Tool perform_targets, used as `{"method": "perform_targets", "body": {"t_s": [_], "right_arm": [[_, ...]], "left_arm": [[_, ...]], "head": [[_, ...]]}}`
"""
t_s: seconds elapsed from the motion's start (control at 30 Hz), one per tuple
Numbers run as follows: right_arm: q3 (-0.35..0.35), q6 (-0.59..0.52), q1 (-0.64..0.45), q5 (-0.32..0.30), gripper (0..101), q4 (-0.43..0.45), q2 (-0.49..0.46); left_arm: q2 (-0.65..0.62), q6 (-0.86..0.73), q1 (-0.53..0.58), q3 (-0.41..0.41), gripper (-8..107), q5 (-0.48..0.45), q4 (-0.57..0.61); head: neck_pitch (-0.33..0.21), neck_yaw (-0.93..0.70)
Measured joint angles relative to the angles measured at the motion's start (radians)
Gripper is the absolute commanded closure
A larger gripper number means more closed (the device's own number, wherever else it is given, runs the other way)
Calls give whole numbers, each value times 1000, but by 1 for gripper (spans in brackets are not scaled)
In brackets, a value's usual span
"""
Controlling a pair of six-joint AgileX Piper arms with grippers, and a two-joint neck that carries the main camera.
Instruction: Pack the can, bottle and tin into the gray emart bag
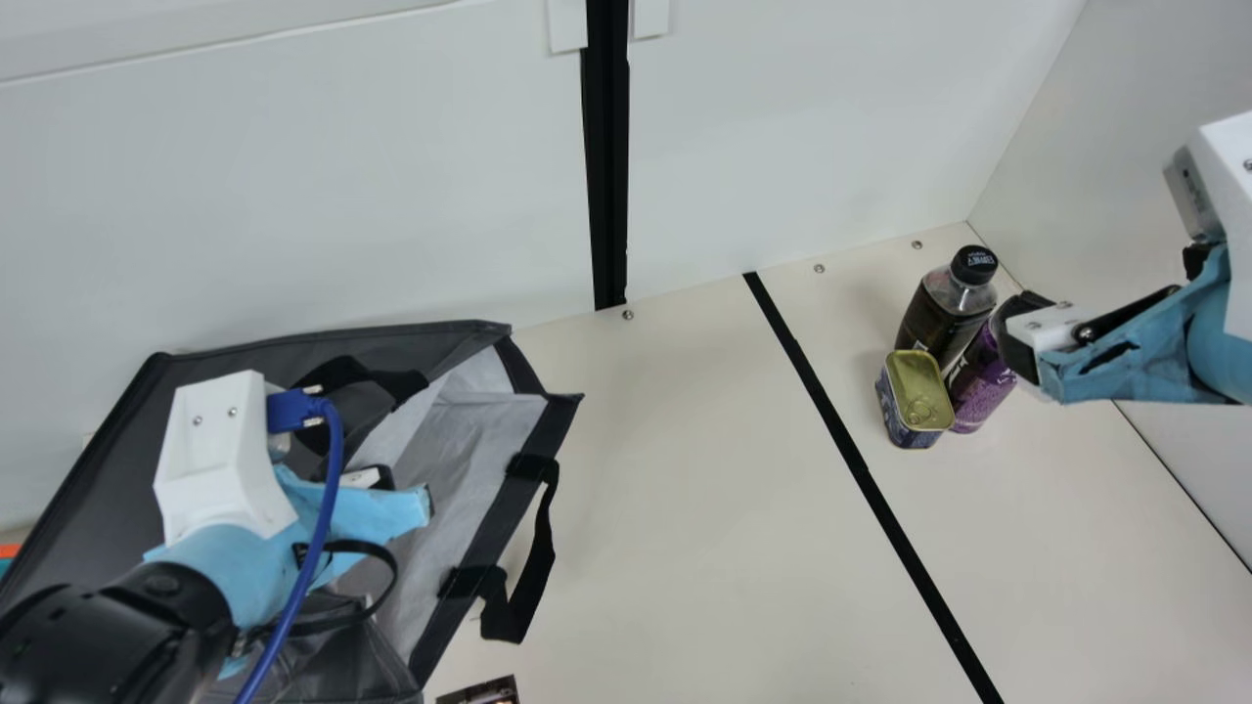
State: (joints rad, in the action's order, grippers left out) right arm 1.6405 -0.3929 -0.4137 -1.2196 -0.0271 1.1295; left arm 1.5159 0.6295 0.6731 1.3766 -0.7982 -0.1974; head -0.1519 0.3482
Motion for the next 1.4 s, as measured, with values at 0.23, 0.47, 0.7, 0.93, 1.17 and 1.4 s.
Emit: {"method": "perform_targets", "body": {"t_s": [0.23, 0.47, 0.7, 0.93, 1.17, 1.4], "right_arm": [[18, -6, -15, 0, 10, 22, 35], [22, -27, -30, 4, 10, 27, 73], [14, -42, -40, 22, 10, 27, 111], [7, -59, -47, 44, 10, 27, 154], [-4, -72, -54, 62, 10, 18, 191], [-18, -87, -65, 76, 10, 11, 226]], "left_arm": [[0, 0, 0, 0, 89, 0, 0], [0, 0, 0, 0, 89, 0, 0], [0, 0, 0, 0, 89, 0, 0], [0, 0, 0, 0, 89, 0, 0], [0, 0, 0, 0, 89, 0, 0], [0, 0, 0, 0, 89, 0, 0]], "head": [[0, 0], [0, 0], [0, 0], [0, -2], [0, 0], [0, 0]]}}
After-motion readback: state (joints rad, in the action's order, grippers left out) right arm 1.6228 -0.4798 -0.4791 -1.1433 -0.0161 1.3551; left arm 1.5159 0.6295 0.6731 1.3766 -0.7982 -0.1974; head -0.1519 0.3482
